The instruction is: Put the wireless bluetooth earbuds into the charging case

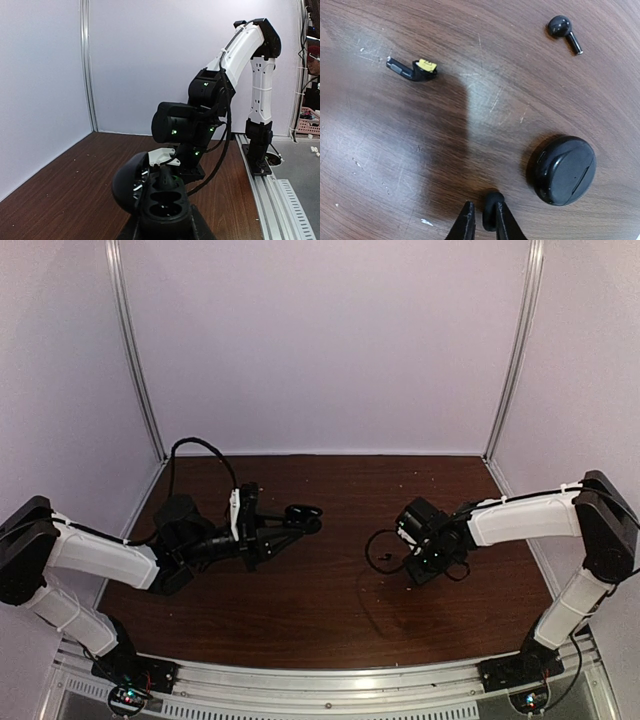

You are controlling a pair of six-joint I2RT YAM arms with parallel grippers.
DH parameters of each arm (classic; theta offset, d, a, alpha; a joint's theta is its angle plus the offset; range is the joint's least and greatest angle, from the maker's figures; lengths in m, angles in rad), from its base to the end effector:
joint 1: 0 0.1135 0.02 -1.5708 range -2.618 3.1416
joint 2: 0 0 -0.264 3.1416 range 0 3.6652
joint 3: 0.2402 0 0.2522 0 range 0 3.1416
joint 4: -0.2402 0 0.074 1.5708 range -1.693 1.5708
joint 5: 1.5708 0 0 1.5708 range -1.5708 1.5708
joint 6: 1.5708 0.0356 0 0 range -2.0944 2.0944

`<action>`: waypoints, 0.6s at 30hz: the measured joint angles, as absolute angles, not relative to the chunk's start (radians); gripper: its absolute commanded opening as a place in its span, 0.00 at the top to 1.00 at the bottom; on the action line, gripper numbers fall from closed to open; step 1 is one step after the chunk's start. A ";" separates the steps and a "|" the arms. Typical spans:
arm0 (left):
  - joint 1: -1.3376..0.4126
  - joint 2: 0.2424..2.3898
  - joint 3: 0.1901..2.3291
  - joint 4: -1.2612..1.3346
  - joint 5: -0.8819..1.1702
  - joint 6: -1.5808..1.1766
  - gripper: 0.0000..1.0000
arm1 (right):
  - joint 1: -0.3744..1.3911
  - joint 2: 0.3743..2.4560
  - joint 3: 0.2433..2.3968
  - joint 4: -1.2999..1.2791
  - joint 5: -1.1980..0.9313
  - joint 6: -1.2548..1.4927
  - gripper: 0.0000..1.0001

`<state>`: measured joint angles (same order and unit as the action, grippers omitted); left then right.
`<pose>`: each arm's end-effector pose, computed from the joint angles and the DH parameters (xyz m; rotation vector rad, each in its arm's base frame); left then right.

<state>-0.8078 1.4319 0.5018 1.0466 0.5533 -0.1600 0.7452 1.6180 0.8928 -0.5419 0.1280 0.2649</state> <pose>0.1811 -0.2164 0.2266 0.9390 1.2803 -1.1710 0.2149 0.1921 0.1553 -0.6425 2.7400 0.0505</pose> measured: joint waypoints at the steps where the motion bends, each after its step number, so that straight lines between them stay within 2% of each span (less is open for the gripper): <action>1: -0.807 1.432 0.502 1.047 0.553 -0.160 1.00 | 0.745 1.620 0.897 -0.547 0.133 0.266 0.85; 9: -0.804 1.432 0.502 1.047 0.553 -0.160 1.00 | 0.743 1.629 0.910 -0.569 0.157 0.263 1.00; 18: -0.803 1.432 0.501 1.047 0.553 -0.160 1.00 | 0.743 1.616 0.924 -0.576 0.158 0.242 1.00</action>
<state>-0.8032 1.4319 0.5014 1.0466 0.5533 -0.1604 0.7433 1.6157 0.9237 -0.5762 0.1577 0.2420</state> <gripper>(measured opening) 0.255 0.025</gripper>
